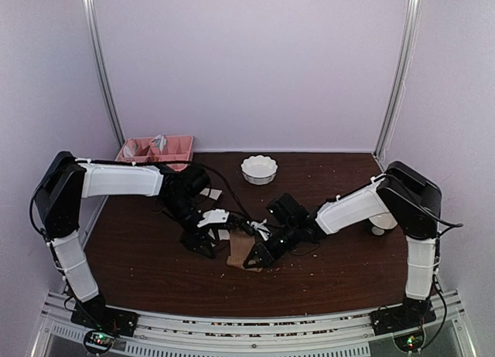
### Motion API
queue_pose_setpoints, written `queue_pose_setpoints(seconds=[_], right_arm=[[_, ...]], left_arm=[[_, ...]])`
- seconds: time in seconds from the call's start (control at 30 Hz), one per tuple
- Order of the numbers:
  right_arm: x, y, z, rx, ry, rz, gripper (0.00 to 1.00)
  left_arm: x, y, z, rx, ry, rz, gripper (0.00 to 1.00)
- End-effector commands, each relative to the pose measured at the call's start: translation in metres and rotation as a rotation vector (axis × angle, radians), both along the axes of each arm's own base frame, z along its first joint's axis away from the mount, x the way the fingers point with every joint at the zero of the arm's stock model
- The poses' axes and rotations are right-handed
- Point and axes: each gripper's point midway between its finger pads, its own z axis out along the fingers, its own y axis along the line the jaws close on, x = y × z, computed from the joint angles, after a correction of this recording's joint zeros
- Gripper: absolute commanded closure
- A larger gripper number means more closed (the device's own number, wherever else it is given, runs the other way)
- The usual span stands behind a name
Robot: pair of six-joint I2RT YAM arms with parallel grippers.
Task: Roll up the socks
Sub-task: Roll the sock at the center of the board.
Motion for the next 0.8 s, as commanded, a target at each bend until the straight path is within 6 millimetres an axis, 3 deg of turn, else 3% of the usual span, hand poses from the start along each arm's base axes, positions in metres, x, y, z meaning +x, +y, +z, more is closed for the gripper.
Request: queue_pose_setpoints(seconds=[0.0,0.23,0.47,0.77], right_arm=[[-0.008,-0.022,-0.042,-0.159,0.17,-0.075,1.0],[-0.006,-0.019,-0.051,-0.175,0.252,-0.13,1.0],[-0.008,-0.024,-0.061,-0.211,0.28,-0.148,1.0],[-0.001,-0.021,-0.059,-0.197,0.293,-0.188,1.0]], left_arm=[[-0.004,-0.017,-0.013,0.002,-0.106,-0.076,0.46],[-0.007,-0.036,-0.036,0.085,-0.198,-0.126,0.51],[0.009,-0.04,-0.057,0.152,-0.253,-0.093,0.6],[-0.007,-0.053,-0.056,0.127,-0.211,-0.13,0.62]])
